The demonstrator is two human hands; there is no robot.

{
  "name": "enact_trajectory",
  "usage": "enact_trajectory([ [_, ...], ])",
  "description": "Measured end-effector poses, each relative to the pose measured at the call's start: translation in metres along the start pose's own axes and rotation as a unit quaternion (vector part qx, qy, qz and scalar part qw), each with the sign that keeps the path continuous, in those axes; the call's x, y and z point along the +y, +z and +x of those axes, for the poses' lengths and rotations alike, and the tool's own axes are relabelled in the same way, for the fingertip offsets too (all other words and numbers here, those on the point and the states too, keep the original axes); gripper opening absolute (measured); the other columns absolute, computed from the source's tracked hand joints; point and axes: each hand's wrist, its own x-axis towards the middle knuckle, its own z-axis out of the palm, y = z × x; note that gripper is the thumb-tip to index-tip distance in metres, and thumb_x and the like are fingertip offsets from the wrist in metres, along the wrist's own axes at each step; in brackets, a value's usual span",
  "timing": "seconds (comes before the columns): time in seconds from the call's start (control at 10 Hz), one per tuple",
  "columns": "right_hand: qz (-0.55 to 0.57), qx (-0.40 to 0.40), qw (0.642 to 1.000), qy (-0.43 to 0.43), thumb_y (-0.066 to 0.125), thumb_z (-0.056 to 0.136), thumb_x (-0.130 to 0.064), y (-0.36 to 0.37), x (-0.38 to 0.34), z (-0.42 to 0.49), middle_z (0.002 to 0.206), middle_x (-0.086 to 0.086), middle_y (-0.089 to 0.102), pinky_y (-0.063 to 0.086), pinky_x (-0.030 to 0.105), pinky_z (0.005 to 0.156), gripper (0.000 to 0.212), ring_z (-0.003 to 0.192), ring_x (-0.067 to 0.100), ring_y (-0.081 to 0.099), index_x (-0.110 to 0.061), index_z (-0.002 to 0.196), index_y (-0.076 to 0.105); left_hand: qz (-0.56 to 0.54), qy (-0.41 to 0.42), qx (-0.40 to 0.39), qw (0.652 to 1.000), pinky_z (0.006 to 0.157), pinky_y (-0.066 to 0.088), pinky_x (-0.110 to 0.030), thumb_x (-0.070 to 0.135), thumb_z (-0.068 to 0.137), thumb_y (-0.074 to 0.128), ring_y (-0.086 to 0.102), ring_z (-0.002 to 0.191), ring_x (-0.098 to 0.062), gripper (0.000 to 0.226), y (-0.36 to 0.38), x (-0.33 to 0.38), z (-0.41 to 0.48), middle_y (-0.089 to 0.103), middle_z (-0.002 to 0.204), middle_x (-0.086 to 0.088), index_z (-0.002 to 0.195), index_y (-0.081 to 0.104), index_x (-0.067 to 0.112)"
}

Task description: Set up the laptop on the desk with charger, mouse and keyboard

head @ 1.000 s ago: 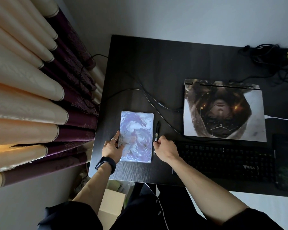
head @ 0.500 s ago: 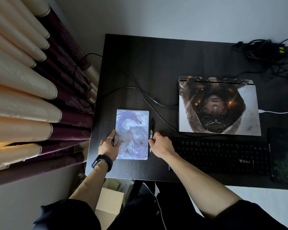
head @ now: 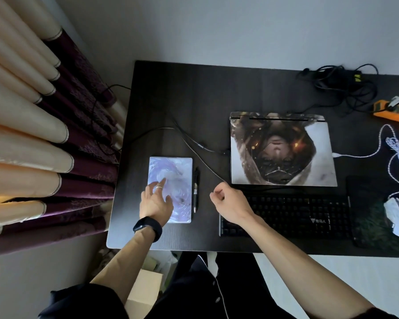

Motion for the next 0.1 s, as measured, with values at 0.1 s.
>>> enact_trajectory([
  [0.1,0.034,0.028,0.999,0.001,0.053,0.099,-0.039,-0.0185,0.0225,-0.019,0.102,-0.008,0.07,0.052,0.035,0.087,0.018,0.094,0.015,0.065,-0.023,0.105,0.061,0.014,0.093,-0.032,0.995,0.111,0.034,-0.039,0.023,0.093,0.053,0.033,0.136,-0.026,0.055,0.017,0.0354,-0.017,0.035,0.151,-0.004,0.147,0.04,0.025],
])
